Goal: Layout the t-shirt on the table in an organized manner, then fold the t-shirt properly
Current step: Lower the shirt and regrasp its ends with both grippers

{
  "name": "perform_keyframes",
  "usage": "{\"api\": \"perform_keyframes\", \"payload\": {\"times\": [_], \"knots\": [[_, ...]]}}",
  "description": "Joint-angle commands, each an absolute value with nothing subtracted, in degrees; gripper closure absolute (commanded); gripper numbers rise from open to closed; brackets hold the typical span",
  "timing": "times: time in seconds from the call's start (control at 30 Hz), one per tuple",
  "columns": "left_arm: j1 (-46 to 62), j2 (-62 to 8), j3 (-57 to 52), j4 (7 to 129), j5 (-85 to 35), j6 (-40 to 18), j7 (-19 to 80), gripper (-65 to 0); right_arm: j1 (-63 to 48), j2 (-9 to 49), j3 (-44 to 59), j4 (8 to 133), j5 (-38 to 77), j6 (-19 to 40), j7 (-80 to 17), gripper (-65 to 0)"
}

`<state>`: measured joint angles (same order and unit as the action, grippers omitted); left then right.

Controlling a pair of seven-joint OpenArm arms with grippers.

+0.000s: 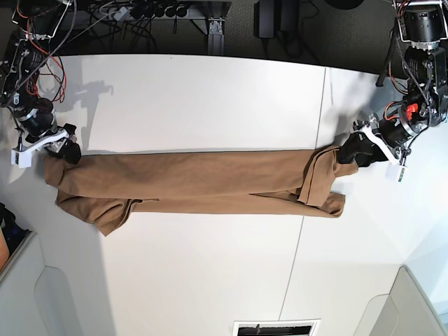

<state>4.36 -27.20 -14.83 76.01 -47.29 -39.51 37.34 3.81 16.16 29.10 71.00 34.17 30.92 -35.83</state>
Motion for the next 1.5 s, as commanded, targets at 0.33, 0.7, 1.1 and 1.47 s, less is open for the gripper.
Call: {"api": "perform_keyframes", "payload": {"times": [0.33, 0.7, 1.1, 1.47], "knots": [[2.63, -27.79, -15.25, 75.4, -55.44, -40.0, 37.78, 0.0, 10.55, 11.4, 28.51, 70.0, 36.27, 32.08, -38.28, -20.9], [4.21, -34.74, -20.27, 80.31, -85.0, -40.0, 67.16, 0.0, 5.56, 12.03, 30.46, 85.95, 45.45, 32.88, -49.56, 0.0], [4.29, -36.03, -24.14, 92.71, -85.0, -40.0, 67.09, 0.0, 4.58, 12.51, 36.75, 96.71, 43.27, 32.8, -48.86, 0.0], [2.66, -32.58, -9.1, 81.54, -64.95, -40.0, 47.35, -7.0, 4.97, 12.51, 30.68, 90.26, 39.11, 31.53, -50.24, -29.5]]}}
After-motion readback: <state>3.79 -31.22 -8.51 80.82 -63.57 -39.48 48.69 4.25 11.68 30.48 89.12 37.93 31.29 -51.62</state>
